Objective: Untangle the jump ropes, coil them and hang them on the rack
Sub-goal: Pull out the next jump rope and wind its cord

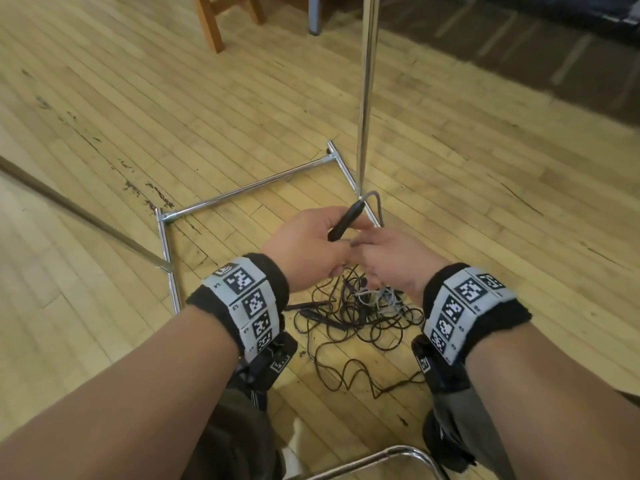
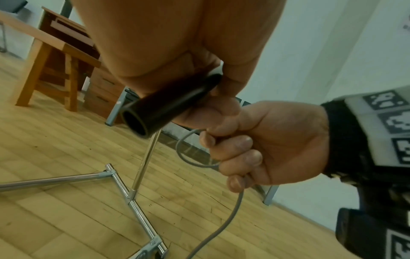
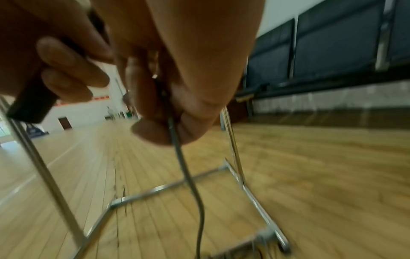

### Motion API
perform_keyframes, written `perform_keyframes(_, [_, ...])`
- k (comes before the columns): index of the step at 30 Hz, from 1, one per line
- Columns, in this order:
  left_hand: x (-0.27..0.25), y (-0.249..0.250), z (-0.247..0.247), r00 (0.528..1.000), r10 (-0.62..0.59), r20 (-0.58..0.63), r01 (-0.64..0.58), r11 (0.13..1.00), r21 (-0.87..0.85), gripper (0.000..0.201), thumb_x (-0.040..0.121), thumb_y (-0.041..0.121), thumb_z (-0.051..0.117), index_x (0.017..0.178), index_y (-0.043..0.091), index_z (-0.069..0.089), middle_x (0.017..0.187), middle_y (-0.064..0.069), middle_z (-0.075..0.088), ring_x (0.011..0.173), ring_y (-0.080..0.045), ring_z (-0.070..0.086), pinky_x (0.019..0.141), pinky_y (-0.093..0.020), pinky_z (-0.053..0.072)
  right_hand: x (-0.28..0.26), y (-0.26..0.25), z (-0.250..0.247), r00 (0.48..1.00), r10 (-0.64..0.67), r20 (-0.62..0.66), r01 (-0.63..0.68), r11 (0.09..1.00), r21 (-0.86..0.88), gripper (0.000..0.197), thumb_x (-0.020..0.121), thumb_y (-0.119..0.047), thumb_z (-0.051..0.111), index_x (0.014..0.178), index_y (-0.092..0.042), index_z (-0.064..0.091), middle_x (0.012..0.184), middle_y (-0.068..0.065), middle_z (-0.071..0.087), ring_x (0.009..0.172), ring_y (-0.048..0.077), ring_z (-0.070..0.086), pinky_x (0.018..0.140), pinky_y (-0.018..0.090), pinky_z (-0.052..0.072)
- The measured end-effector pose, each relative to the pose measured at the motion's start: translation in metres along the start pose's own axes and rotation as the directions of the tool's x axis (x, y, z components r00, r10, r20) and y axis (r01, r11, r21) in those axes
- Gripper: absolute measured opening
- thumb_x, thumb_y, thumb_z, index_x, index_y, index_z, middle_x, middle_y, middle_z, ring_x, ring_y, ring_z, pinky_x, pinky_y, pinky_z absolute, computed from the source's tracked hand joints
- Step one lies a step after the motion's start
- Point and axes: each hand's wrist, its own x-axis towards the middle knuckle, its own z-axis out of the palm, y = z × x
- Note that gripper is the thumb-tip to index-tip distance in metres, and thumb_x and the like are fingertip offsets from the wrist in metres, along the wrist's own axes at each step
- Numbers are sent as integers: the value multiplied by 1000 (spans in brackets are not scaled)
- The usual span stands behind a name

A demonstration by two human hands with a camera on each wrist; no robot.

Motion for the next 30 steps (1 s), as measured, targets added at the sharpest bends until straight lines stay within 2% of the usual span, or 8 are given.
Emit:
perform_keyframes(4, [0,2,1,990,34,134,-44,997,70,53,89,3,57,120,46,66,72,-1,75,62,-16,72,61,-25,62,-11,-7,5,987,-84,139,109,977,-183,16,99,-7,55,108,0,66,62,1,48,52,15,45,64,41,46])
perform_keyframes(10, [-5,0,-9,973,-51,226,10,984,180,9,98,29,65,91,35,65,65,13,70,47,-7,55,58,-29,55,-27,-25,-12,988,-102,120,133,945,-298,12,93,-13,62,91,-6,73,58,-6,52,58,16,50,69,44,53])
perform_keyframes(13, [-11,3,-22,992,6,126,-13,998,55,23,98,42,71,88,21,67,56,9,55,45,-11,48,51,-29,46,-32,-38,-21,981,-166,97,183,962,-204,11,96,-14,63,87,-14,69,57,-5,53,54,13,51,69,40,50])
perform_keyframes(16, [-14,5,-45,986,17,-166,-38,991,-129,21,93,43,74,83,25,70,54,11,48,45,-13,44,49,-30,40,-35,-43,-29,966,-247,76,256,951,-175,18,100,-24,61,83,-23,65,58,-8,54,55,11,53,71,37,53])
perform_keyframes(20, [-13,-10,-80,785,-249,-567,11,921,-390,15,88,38,69,78,27,70,68,2,55,46,-13,44,49,-32,42,-40,-15,-53,988,-151,24,147,904,-401,24,104,-35,53,88,-23,65,68,-4,58,63,12,57,71,33,55])
perform_keyframes(23, [-13,-38,-90,683,-381,-623,208,920,-333,14,96,33,66,95,21,72,79,-3,66,52,-16,53,56,-34,49,-35,-8,-66,997,-59,42,72,793,-605,28,106,-37,49,88,-22,64,66,-5,59,56,9,54,59,27,48])
perform_keyframes(26, [-7,-45,-79,792,-274,-546,282,957,-70,23,102,34,61,123,35,69,97,7,74,59,-12,63,51,-26,54,-25,-24,-77,991,-129,-23,85,767,-636,29,104,-37,50,86,-23,68,60,-8,56,50,6,49,57,33,47])
perform_keyframes(30, [8,-15,-43,941,-12,-339,-4,999,-47,40,99,24,62,133,45,66,113,31,72,51,-4,62,46,-16,49,-16,-44,-67,983,-183,8,134,689,-713,28,103,-41,51,84,-28,67,64,-9,58,53,6,50,48,24,37])
